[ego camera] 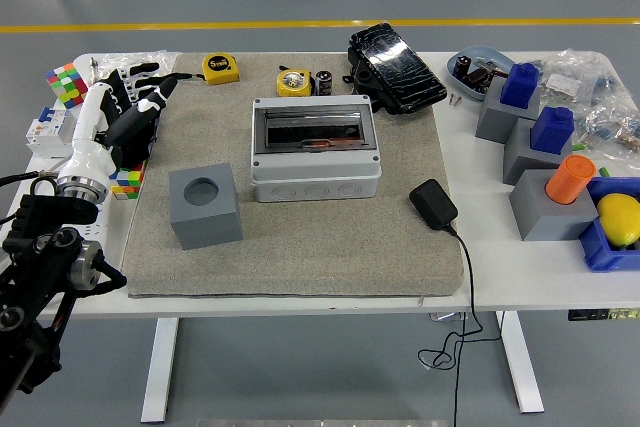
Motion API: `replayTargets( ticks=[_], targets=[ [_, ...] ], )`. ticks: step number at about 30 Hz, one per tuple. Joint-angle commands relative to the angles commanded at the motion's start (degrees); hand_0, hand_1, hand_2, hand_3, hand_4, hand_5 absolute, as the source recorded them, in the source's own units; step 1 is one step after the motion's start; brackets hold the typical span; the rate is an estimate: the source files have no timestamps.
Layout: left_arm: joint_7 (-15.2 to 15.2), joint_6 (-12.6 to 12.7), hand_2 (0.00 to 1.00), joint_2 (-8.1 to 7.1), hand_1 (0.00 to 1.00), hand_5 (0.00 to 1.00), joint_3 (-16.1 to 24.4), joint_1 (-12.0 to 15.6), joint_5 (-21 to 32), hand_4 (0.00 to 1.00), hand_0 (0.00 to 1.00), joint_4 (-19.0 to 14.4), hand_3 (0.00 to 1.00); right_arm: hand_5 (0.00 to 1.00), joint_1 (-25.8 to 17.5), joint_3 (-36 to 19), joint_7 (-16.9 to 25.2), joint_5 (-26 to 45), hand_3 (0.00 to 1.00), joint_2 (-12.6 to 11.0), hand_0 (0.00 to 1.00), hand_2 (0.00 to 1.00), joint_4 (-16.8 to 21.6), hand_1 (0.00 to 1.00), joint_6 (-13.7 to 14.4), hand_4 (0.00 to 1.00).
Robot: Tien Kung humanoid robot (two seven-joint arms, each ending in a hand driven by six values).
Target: Fetch the battery,place it into the box,close the lid of the box
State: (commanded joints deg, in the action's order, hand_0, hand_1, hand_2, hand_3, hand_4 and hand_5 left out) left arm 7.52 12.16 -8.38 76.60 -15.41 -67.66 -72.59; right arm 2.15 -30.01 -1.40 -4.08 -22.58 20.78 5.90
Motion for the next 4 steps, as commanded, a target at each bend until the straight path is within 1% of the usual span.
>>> replayTargets(
  ticks=[4],
  targets=[
    [0.0, 0.0, 0.605, -0.03, 0.63, 0.423, 0.14, -0.07, 0.0, 0.964, 0.516, -0.08, 0.645, 0.481, 0.01, -0.03, -0.01, 0.03, 0.543, 0.05, 0.545, 0.588, -0.04, 0.599, -0.01, 0.921]
  ],
)
